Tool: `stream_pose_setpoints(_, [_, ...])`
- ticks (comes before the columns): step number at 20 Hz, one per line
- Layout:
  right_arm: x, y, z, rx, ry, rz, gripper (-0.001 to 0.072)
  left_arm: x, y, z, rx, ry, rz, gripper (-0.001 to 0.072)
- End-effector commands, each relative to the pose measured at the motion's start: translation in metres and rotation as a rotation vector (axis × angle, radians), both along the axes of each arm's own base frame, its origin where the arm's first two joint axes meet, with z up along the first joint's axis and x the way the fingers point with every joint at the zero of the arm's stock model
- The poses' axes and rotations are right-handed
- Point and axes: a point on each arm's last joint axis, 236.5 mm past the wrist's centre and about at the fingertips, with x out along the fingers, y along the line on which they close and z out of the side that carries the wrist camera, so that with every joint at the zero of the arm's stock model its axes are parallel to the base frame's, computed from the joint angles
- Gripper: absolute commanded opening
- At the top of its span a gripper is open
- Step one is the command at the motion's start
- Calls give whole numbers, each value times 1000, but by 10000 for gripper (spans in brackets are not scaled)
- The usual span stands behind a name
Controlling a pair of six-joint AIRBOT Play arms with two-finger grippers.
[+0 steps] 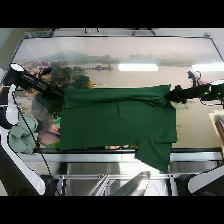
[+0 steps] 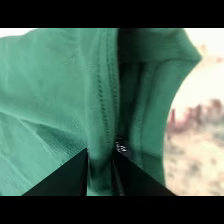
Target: Fold the shirts.
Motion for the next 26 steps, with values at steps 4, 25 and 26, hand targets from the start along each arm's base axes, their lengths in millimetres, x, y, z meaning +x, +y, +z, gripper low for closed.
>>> stream_pose_setpoints(4, [-12,-27,29,45,30,-56,322,-7,46,8,170,58,93,295])
stream_pose_setpoints(25, [-196,-24,25,-98,281,-107,257,-220,-20,-60,414,487,-1,268])
stream_pose_setpoints(26, [-200,-22,26,-103,280,-108,257,-215,-25,-60,418,473,-20,267])
